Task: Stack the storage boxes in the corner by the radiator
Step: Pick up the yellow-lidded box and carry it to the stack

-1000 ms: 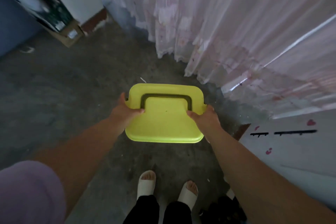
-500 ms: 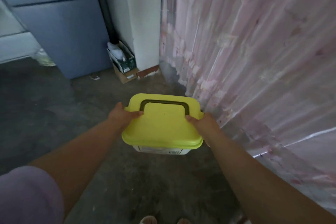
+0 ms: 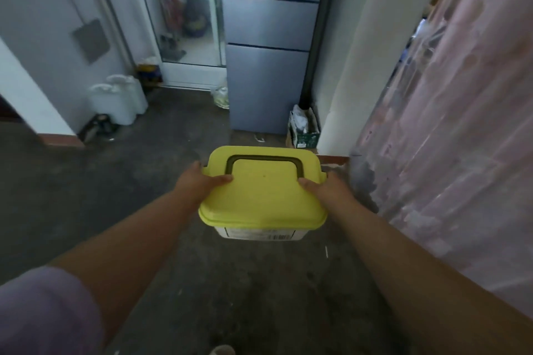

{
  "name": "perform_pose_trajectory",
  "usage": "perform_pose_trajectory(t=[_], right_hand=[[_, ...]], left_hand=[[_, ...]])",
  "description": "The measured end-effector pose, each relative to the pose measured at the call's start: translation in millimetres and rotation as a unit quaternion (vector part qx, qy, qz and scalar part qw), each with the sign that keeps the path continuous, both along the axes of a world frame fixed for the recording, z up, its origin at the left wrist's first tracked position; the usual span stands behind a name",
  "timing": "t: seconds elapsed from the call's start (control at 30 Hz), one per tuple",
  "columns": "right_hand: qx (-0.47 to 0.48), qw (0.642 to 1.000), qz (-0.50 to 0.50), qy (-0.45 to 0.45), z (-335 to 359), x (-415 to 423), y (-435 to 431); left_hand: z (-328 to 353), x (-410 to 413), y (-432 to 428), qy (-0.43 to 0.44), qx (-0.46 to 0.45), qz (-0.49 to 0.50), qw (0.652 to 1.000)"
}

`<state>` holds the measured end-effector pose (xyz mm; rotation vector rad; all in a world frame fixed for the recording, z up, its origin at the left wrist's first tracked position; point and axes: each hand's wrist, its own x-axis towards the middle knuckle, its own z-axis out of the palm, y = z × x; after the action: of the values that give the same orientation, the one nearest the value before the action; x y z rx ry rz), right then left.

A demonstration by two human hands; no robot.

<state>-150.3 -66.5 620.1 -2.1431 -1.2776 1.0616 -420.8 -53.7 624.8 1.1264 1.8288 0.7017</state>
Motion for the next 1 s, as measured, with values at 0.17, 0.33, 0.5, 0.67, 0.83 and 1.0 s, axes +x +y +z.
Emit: perform_pose_trajectory(t=[0.17, 0.33, 0.5, 0.67, 0.83, 1.0], right_hand=[[0.02, 0.994, 0.105, -0.019, 19, -69, 15], [0.04, 0.977, 0.211, -0.002, 33, -195, 14], [0.05, 0.957, 0.284, 0.004, 39, -318, 7], [0.043, 0.938, 0.344, -0.004, 48, -448, -3], [0.042, 0.915, 0.401, 0.011, 51, -577, -19], [0.038, 0.883, 0.468, 0.011, 58, -690, -43]], left_hand=[[15, -68, -40, -0.028, 0.025, 0.088, 0.995], [26, -185, -95, -0.026, 0.031, 0.187, 0.981], [34, -290, -141, -0.042, 0.036, 0.272, 0.961], [36, -399, -182, -0.051, 0.032, 0.328, 0.943], [48, -509, -219, -0.007, 0.015, 0.378, 0.926], [52, -596, -267, -0.006, 0.023, 0.431, 0.902]])
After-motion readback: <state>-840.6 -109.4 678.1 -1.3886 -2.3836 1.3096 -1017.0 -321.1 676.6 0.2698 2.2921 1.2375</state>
